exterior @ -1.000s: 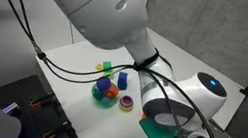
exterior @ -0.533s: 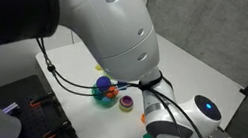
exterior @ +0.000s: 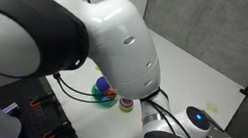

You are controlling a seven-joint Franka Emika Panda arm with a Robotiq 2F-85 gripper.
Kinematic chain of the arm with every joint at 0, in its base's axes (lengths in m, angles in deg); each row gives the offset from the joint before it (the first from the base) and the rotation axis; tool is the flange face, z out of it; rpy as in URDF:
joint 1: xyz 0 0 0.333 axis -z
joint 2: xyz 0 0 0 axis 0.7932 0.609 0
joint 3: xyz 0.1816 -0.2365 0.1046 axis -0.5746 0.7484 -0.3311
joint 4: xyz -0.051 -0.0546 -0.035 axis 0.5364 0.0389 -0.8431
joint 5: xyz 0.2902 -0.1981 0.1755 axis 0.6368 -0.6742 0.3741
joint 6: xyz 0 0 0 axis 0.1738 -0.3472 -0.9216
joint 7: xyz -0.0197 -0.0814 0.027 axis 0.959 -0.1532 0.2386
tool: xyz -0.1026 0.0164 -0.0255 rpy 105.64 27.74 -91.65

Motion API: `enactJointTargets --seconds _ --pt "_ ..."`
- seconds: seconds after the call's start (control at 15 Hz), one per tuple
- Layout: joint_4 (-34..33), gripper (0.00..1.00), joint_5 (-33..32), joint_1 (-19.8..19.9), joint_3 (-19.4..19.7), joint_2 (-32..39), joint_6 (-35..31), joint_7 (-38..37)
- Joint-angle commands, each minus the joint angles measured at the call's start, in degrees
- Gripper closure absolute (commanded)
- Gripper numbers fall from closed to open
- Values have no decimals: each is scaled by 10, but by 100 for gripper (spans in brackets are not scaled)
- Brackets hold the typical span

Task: Put the small orange bowl inside the purple bowl on the pile

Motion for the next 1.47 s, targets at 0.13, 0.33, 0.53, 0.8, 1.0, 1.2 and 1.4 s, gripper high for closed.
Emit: enactJointTargets --seconds 0.13,0.33,0.53,0.8,1.0,1.2,1.4 --pt "-31 0 -12 13 -8 41 -4 -20" --pt "-32 0 -12 13 -10 48 -4 -18" --pt "-26 0 -14 11 -10 51 -9 -18" --pt "-21 44 -16 7 -9 51 -10 -22" --pt "-14 69 -17 2 -8 47 -14 -25" --pt "-5 91 -18 -2 -9 37 -16 -27" --pt "12 100 -18 -12 -10 20 -18 -29"
